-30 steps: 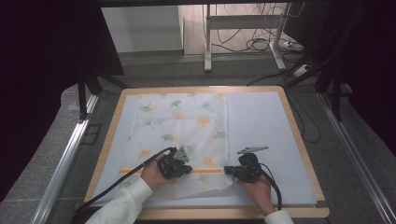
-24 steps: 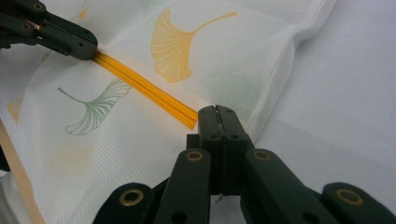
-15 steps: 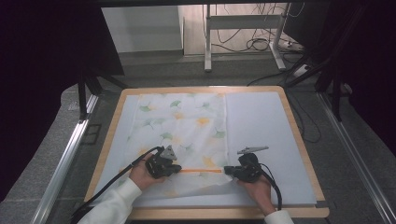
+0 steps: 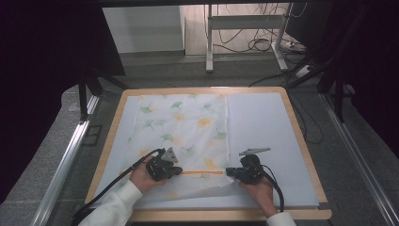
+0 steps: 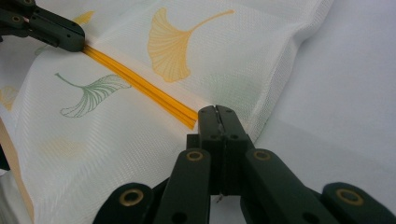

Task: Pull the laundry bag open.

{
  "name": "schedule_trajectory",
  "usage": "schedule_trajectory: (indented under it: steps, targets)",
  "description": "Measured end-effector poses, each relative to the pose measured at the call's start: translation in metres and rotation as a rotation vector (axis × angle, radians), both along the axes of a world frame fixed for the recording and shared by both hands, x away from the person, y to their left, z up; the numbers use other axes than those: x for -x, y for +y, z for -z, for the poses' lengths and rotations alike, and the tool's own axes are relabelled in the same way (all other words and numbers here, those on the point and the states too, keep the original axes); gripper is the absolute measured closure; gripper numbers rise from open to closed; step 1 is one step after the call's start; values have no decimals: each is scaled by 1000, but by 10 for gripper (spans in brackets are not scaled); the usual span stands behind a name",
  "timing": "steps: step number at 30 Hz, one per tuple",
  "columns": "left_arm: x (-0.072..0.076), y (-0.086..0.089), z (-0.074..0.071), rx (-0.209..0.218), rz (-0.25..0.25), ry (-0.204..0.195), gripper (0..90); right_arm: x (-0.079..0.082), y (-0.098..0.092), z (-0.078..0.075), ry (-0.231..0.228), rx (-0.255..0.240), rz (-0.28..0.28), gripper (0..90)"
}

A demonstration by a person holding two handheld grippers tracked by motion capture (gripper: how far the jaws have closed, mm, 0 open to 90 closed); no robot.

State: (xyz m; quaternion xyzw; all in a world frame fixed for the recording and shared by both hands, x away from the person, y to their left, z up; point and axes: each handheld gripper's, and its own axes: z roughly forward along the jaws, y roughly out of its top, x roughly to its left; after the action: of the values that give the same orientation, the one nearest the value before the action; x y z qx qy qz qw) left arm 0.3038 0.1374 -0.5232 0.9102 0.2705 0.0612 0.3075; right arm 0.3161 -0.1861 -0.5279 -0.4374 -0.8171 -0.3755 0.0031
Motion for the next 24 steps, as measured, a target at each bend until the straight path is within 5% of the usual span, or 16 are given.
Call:
schedule_trajectory:
  steps: [24]
  targets:
    - [5,26,1,5,-30,10,900,0,-1,0,1,-2,-1,899]
